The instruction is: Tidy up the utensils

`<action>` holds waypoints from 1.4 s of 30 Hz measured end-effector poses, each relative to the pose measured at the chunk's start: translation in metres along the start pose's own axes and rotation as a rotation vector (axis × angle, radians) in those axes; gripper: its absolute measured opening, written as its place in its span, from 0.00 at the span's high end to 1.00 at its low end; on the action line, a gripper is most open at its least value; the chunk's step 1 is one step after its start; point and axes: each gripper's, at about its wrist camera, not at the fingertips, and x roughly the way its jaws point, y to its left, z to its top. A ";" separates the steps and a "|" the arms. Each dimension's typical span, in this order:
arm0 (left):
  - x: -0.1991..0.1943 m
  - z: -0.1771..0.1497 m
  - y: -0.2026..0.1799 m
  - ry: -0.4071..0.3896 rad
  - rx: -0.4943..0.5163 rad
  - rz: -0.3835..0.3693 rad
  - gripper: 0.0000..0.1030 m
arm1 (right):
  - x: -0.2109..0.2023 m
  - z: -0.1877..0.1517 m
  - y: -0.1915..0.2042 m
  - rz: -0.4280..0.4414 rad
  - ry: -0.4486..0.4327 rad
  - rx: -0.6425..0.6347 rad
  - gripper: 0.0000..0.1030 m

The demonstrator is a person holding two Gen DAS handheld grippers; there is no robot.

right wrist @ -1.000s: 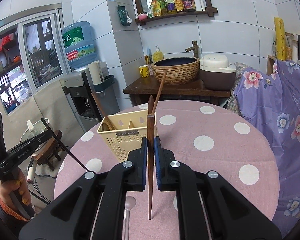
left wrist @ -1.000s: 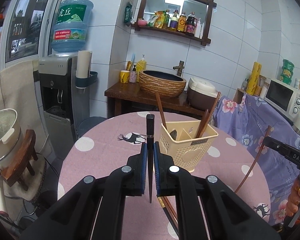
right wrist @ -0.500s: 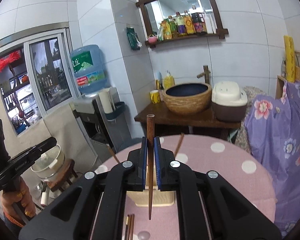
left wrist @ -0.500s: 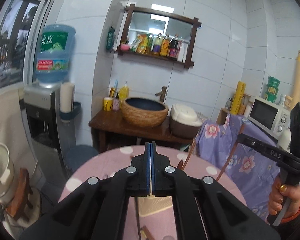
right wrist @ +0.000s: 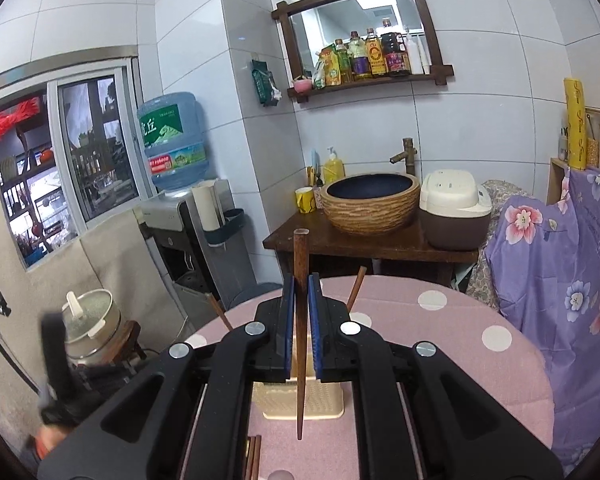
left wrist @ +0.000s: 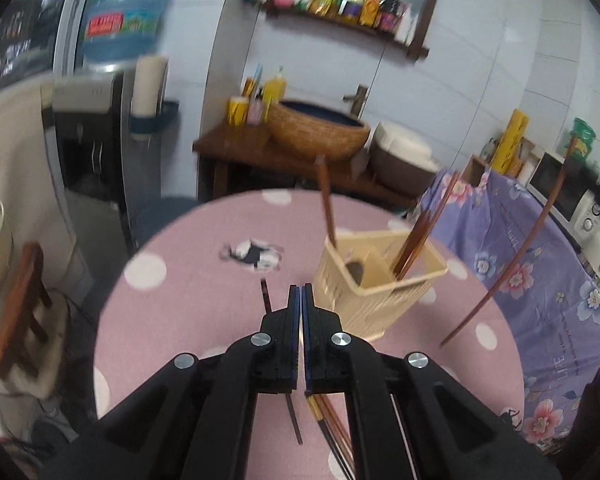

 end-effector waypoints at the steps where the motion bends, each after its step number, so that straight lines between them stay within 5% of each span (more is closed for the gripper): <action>1: 0.002 -0.002 0.001 0.003 0.005 0.008 0.97 | 0.002 0.006 0.000 0.002 -0.003 0.004 0.92; 13: 0.033 -0.027 0.009 0.043 0.011 0.084 0.67 | 0.043 0.042 -0.007 -0.087 -0.105 0.062 0.92; 30: 0.072 -0.050 0.021 0.134 0.024 0.119 0.53 | 0.115 -0.054 -0.016 -0.093 0.091 0.041 0.92; 32: 0.075 -0.052 0.024 0.144 0.016 0.124 0.52 | 0.114 -0.061 -0.018 -0.087 0.097 0.042 0.85; 34: 0.079 -0.053 0.026 0.152 0.010 0.130 0.50 | 0.108 -0.066 -0.021 -0.095 0.091 0.047 0.43; 35: 0.081 -0.053 0.026 0.153 0.010 0.136 0.48 | 0.101 -0.069 -0.024 -0.101 0.071 0.054 0.37; 42: 0.095 -0.051 0.023 0.153 0.036 0.194 0.46 | 0.059 -0.114 -0.033 -0.157 0.084 0.064 0.27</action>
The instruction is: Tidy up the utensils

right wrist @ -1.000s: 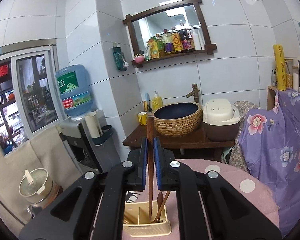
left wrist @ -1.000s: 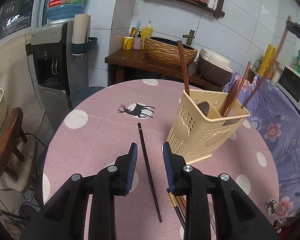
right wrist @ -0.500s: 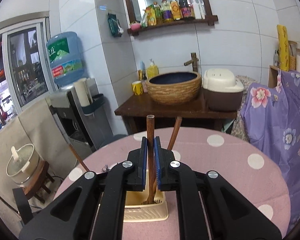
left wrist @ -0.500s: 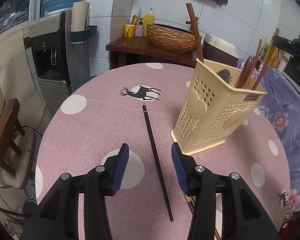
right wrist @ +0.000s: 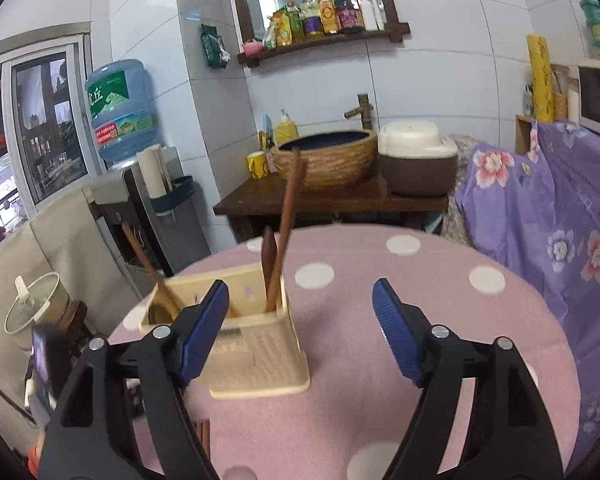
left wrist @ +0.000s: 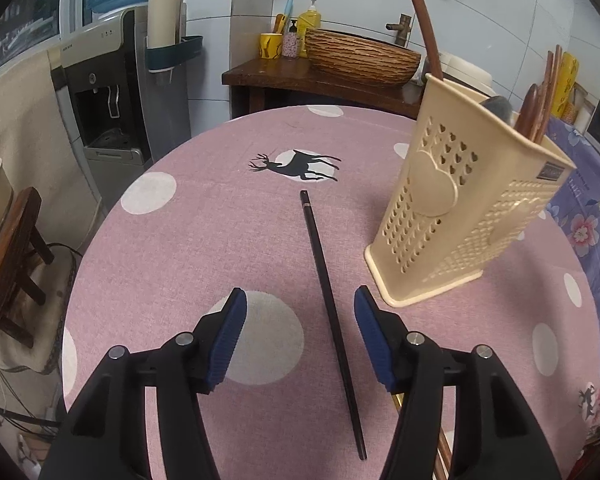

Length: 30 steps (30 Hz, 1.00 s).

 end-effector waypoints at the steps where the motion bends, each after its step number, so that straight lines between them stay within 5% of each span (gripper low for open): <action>1: 0.003 0.002 -0.001 -0.004 0.004 0.014 0.46 | -0.004 -0.010 -0.003 -0.009 0.013 0.000 0.27; 10: 0.044 0.022 -0.014 0.025 0.013 0.030 0.64 | -0.028 -0.084 -0.025 -0.076 0.087 0.019 0.24; 19: 0.054 0.001 -0.021 0.085 0.067 0.047 0.91 | -0.030 -0.107 -0.039 -0.092 0.141 0.053 0.24; 23: 0.044 -0.007 -0.021 0.091 0.080 0.057 0.92 | -0.032 -0.112 -0.037 -0.075 0.150 0.066 0.24; 30: -0.003 -0.058 -0.012 0.125 0.030 -0.051 0.92 | -0.045 -0.122 -0.031 -0.085 0.141 0.051 0.24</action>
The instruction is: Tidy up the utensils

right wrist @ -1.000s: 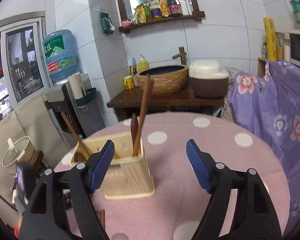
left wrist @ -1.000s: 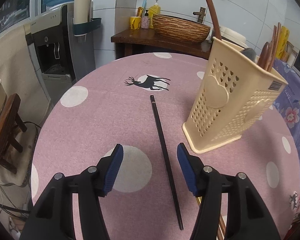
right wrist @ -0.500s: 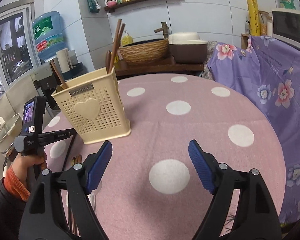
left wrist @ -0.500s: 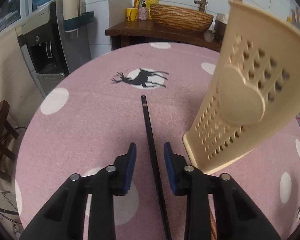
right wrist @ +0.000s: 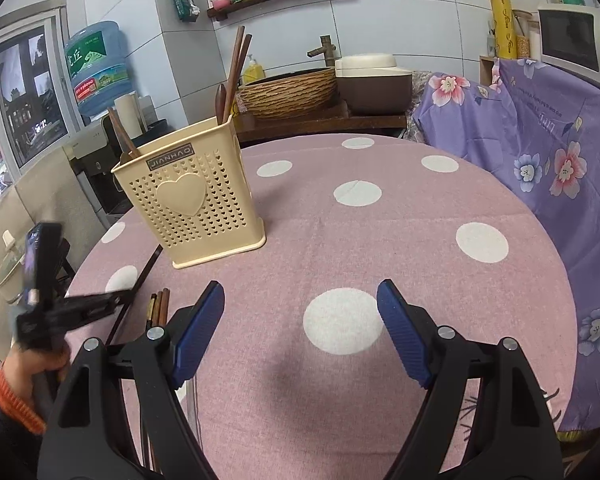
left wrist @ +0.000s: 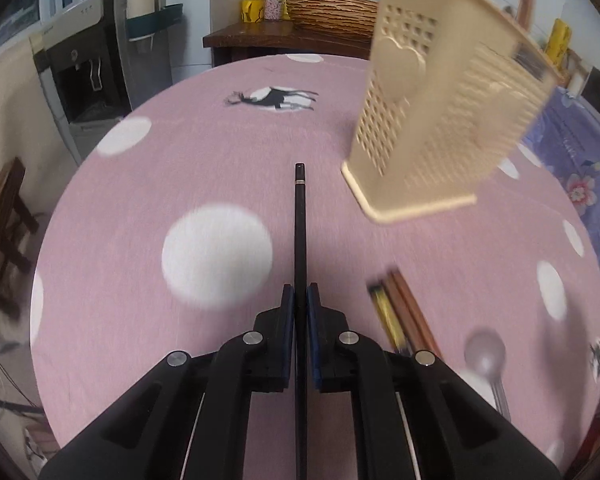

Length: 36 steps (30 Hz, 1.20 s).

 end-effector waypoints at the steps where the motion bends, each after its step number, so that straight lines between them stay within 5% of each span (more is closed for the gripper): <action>1: -0.007 -0.013 0.001 0.001 -0.010 -0.014 0.92 | -0.001 -0.002 0.000 0.002 0.004 0.000 0.24; 7: -0.044 -0.072 -0.005 -0.029 -0.040 -0.025 0.92 | -0.006 -0.016 0.004 0.032 0.023 0.002 0.24; 11: -0.047 -0.081 -0.011 -0.067 -0.008 0.021 0.92 | -0.009 -0.022 0.006 0.044 0.032 0.011 0.24; 12: -0.045 -0.078 -0.012 -0.064 0.001 0.027 0.88 | -0.010 -0.024 0.006 0.045 0.034 0.013 0.24; 15: -0.043 -0.067 -0.013 -0.060 -0.002 0.013 0.49 | -0.015 -0.027 0.004 0.042 0.029 0.017 0.24; 16: -0.044 -0.062 -0.013 -0.083 0.003 0.023 0.47 | -0.017 -0.027 0.003 0.041 0.028 0.020 0.24; 21: -0.033 -0.033 -0.018 -0.079 0.040 0.018 0.48 | -0.019 -0.030 -0.001 0.035 0.033 0.035 0.24; 29: -0.005 -0.018 -0.017 -0.003 0.076 0.039 0.72 | -0.018 -0.036 -0.001 0.041 0.046 0.036 0.24; 36: -0.005 -0.020 -0.018 -0.021 0.112 0.073 0.87 | -0.016 -0.037 0.002 0.049 0.047 0.033 0.24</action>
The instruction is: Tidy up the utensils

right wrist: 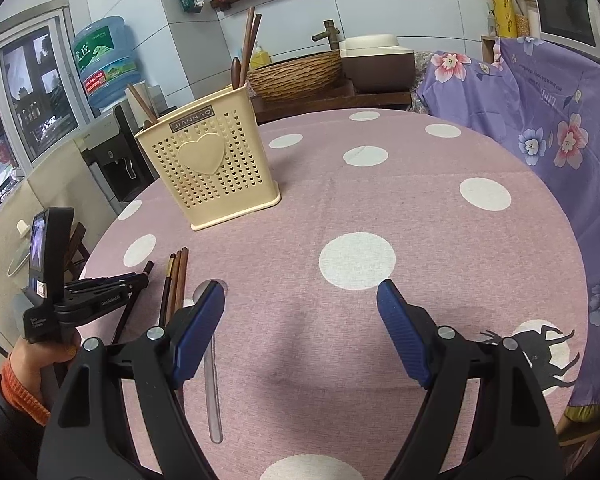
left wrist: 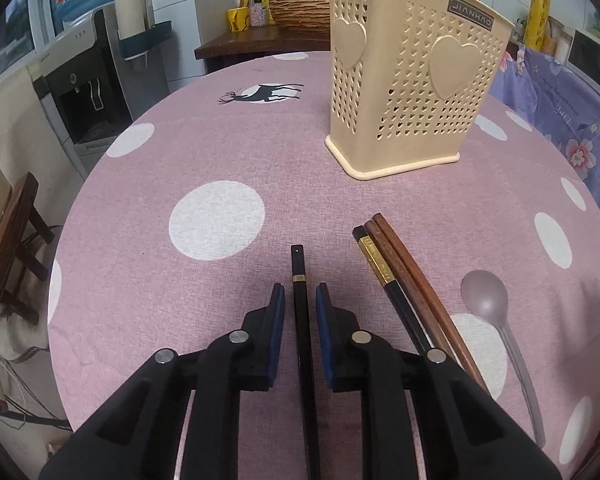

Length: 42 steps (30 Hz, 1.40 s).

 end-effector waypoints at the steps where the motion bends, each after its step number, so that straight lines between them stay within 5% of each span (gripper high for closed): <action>1: 0.000 -0.001 0.000 -0.004 -0.001 0.003 0.91 | 0.000 0.000 0.000 0.000 0.002 0.000 0.24; 15: -0.008 0.002 0.009 -0.033 -0.063 -0.043 0.92 | -0.003 -0.003 -0.001 -0.005 0.004 0.006 0.24; 31: -0.150 0.018 0.028 -0.348 -0.140 -0.160 0.92 | -0.006 -0.005 0.000 0.019 -0.004 0.011 0.24; 42: -0.164 0.035 0.030 -0.403 -0.147 -0.183 0.92 | -0.013 -0.005 0.002 0.026 -0.019 0.003 0.24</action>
